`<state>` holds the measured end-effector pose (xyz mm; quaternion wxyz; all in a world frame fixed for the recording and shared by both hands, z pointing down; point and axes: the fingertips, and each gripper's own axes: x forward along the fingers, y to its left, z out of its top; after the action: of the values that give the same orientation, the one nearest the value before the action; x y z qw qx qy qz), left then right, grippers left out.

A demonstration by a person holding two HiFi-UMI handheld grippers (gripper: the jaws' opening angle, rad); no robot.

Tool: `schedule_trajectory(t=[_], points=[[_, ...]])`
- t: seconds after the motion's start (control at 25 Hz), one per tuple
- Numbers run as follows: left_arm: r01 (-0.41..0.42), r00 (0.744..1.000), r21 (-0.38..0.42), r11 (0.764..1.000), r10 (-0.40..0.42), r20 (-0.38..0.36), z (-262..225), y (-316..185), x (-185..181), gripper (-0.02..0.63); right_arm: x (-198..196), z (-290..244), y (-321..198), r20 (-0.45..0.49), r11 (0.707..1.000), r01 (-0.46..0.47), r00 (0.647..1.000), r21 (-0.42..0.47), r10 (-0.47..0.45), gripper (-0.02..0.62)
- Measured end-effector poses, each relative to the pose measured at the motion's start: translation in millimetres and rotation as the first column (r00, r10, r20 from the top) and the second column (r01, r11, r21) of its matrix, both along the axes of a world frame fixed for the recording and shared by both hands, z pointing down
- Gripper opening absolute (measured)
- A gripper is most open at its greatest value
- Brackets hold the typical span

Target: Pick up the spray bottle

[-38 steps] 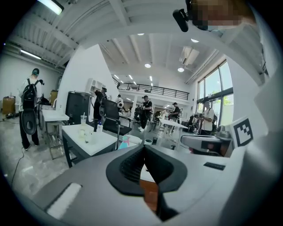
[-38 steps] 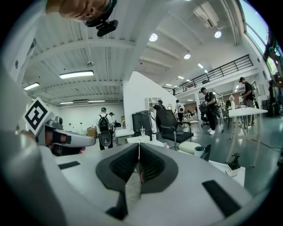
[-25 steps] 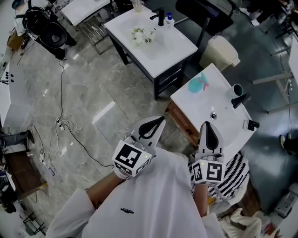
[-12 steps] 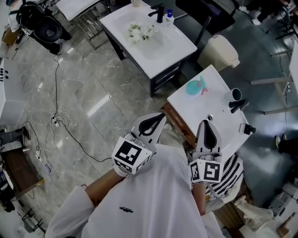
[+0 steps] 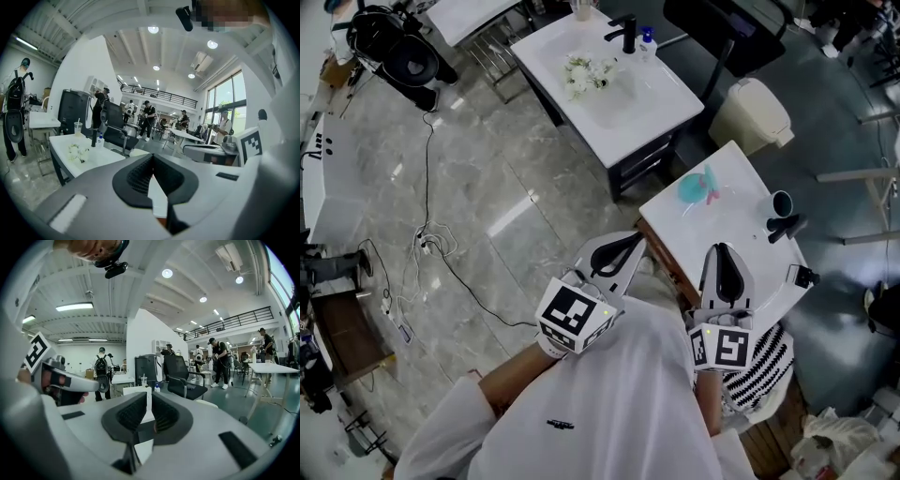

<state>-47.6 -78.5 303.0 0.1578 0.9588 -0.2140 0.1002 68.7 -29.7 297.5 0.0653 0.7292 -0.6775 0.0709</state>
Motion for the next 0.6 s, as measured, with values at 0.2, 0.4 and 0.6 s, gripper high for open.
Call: schedule_trajectory(t=[0.2, 0.4, 0.6], points=[[0.007, 1.000, 0.011, 1.000, -0.007, 0.022, 3, -2, 10, 0.005, 7, 3, -7, 0.008, 1.000, 0.018, 1.000, 0.015, -0.019, 0.008], [0.028, 0.999, 0.004, 1.000, -0.028, 0.028, 3, -9, 16, 0.004, 15, 3, -17, 0.011, 0.999, 0.046, 0.999, 0.021, -0.046, 0.008], [0.041, 0.998, -0.012, 0.999, -0.040, 0.047, 13, -13, 26, 0.003, 27, 12, -30, 0.021, 0.998, 0.065, 0.998, 0.014, -0.065, 0.009]])
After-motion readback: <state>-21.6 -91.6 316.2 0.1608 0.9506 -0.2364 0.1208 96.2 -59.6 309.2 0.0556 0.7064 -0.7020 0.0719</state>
